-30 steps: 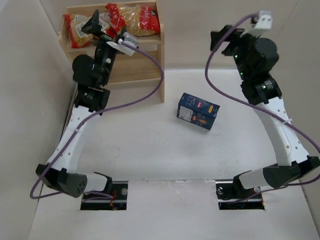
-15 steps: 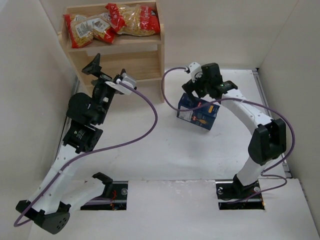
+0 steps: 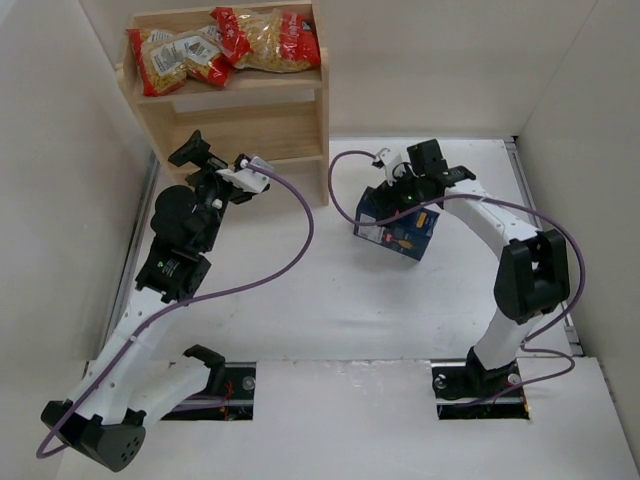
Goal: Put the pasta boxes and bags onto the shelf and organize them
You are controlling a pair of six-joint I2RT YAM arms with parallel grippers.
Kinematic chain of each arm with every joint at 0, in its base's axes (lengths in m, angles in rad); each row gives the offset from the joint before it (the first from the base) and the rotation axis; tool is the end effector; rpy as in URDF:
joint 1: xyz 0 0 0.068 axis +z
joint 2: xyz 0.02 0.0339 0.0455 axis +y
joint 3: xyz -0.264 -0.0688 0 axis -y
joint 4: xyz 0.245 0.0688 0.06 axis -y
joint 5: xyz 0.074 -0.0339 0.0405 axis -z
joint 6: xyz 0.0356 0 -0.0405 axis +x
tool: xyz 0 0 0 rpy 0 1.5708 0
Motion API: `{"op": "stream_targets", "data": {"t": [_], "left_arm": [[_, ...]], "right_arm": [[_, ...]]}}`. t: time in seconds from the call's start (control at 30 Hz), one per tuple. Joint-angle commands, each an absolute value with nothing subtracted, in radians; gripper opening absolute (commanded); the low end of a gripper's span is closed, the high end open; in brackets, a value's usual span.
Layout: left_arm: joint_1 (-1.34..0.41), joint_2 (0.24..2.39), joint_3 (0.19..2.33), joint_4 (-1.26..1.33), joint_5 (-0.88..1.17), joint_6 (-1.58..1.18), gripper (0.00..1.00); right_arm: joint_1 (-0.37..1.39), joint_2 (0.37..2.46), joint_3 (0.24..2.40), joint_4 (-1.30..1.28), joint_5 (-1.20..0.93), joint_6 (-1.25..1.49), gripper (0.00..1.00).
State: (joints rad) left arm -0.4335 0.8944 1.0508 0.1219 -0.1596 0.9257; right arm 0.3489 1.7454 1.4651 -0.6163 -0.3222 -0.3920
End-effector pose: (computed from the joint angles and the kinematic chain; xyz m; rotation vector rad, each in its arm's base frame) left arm 0.1769 -0.0757 0.4468 0.7135 1.1036 0.5234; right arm 0.3581 0.1423 0.2792 -1.0116 2.2212 0.3775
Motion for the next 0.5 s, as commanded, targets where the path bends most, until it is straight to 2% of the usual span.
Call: {"op": "stream_targets", "data": {"t": [0.0,0.13,0.23,0.37,0.4,0.47], "left_arm": [[-0.423,0.873,1.039,0.166,-0.147,0.9,1.0],[-0.42,0.888,1.039,0.175,-0.14,0.893,1.0],[-0.42,0.891,1.04,0.176,-0.138,0.89,1.0],[-0.416,0.882,1.037,0.173,-0.138,0.888,1.0],[-0.415,0.879,1.037,0.172,-0.14,0.888,1.0],[-0.407,0.865,1.032,0.17,-0.146,0.888,1.0]], "right_arm": [[0.323,1.666,1.411,-0.641,-0.361,-0.38,1.0],[0.364,1.632,1.336,-0.624,-0.29,-0.387,1.0],[0.399,1.663,1.304,-0.588,-0.151,-0.403,1.0],[0.423,1.73,1.344,-0.552,-0.067,-0.35,1.0],[0.424,1.744,1.359,-0.552,-0.074,-0.322,0.99],[0.424,1.775,1.374,-0.557,-0.098,-0.272,0.83]]}}
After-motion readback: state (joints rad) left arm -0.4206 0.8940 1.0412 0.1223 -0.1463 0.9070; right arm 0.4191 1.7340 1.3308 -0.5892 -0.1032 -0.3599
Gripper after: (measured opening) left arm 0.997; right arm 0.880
